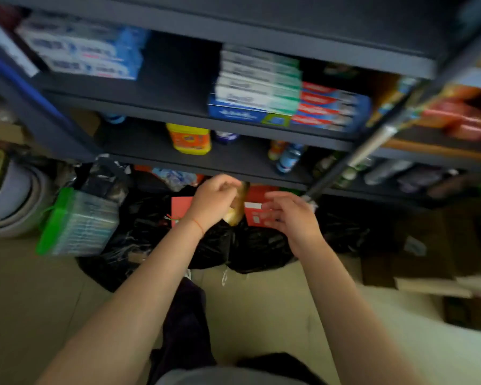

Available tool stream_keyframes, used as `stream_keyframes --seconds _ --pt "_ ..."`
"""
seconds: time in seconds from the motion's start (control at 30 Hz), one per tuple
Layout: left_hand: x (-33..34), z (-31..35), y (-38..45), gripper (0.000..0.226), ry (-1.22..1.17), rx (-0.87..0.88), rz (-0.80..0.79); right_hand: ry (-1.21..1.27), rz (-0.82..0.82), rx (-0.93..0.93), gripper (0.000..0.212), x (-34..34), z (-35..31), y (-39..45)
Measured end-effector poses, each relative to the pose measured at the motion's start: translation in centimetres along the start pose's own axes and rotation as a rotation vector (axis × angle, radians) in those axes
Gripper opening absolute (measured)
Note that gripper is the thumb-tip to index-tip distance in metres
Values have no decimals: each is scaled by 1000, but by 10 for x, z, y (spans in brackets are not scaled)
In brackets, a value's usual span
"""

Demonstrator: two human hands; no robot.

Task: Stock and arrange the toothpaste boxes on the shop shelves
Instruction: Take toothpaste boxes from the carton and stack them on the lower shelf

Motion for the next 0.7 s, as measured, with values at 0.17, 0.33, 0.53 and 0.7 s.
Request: stream_keyframes --seconds 0.17,0.33,0.53,0.7 --pt "124 84 -95 22 -78 123 -75 133 138 -71 22 -183 -32 -78" --pt "252 147 -141 28 -12 201 -278 186 301 -160 22 -329 -71 -115" --pt "374 176 -138 25 86 203 -386 179 374 -203 21 -422 -75 -80" --pt "474 182 -89 24 105 166 -406 72 410 -177 23 -490 -72 -25"
Point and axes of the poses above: each hand's wrist, its own y-axis towards the middle knuckle, its own x-axis out of the palm, z = x × y, the point moved 5 cm from there along y, towards the middle knuckle, and after that the axes turned 4 degrees about z, right-handed, at the moved point
